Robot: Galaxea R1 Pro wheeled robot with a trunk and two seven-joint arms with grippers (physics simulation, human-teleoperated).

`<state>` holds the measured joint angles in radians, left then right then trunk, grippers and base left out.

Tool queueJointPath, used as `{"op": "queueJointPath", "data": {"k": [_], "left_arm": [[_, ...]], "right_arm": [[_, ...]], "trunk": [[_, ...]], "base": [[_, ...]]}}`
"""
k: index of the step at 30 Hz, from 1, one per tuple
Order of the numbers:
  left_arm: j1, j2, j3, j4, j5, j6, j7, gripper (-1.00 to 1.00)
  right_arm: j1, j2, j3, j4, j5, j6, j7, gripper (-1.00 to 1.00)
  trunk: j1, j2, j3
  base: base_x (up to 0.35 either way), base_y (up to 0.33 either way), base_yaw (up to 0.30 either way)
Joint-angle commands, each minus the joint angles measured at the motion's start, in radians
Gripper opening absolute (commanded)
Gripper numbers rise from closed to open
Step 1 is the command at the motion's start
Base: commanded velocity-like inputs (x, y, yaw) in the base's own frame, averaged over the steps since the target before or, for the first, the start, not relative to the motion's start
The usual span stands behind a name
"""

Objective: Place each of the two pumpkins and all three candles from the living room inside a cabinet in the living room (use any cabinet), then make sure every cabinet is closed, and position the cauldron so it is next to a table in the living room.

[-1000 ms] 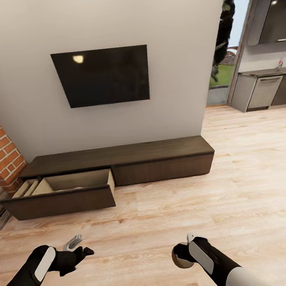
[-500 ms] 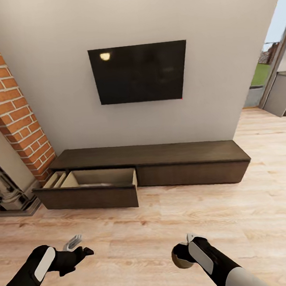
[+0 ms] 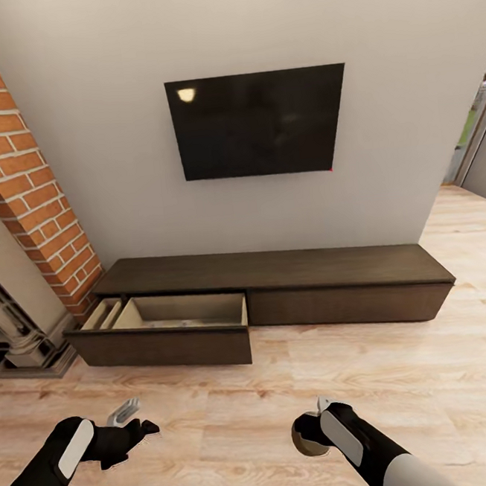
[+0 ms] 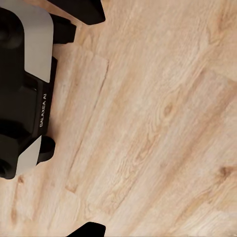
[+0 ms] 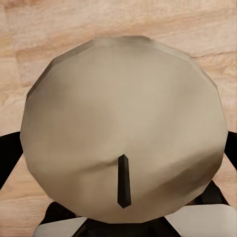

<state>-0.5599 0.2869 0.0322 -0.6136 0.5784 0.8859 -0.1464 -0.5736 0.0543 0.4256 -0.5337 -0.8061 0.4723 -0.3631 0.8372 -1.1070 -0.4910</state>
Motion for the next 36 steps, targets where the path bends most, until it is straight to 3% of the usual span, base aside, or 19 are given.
{"op": "queueJointPath", "data": {"k": [1, 11, 19, 36], "left_arm": [[0.000, 0.000, 0.000, 0.000, 0.000, 0.000, 0.000, 1.00], [0.000, 0.001, 0.000, 0.000, 0.000, 0.000, -0.001, 1.00], [0.000, 0.002, 0.000, 0.000, 0.000, 0.000, -0.001, 1.00], [0.000, 0.002, 0.000, 0.000, 0.000, 0.001, -0.002, 1.00]], "right_arm": [[0.000, 0.000, 0.000, 0.000, -0.002, -0.001, 0.000, -1.00], [0.000, -0.001, -0.001, 0.000, -0.003, 0.000, 0.001, -1.00], [0.000, -0.001, -0.002, 0.000, -0.004, -0.001, 0.001, -1.00], [0.000, -0.001, -0.002, 0.000, -0.003, 0.000, -0.001, -1.00]], "trunk": [[0.000, 0.000, 0.000], [0.000, 0.000, 0.000], [0.000, 0.000, 0.000], [0.000, 0.000, 0.000]], "base": [[0.260, 0.236, 0.000], [0.262, 0.234, -0.007], [0.262, 0.234, -0.182], [0.212, 0.265, -0.005]]}}
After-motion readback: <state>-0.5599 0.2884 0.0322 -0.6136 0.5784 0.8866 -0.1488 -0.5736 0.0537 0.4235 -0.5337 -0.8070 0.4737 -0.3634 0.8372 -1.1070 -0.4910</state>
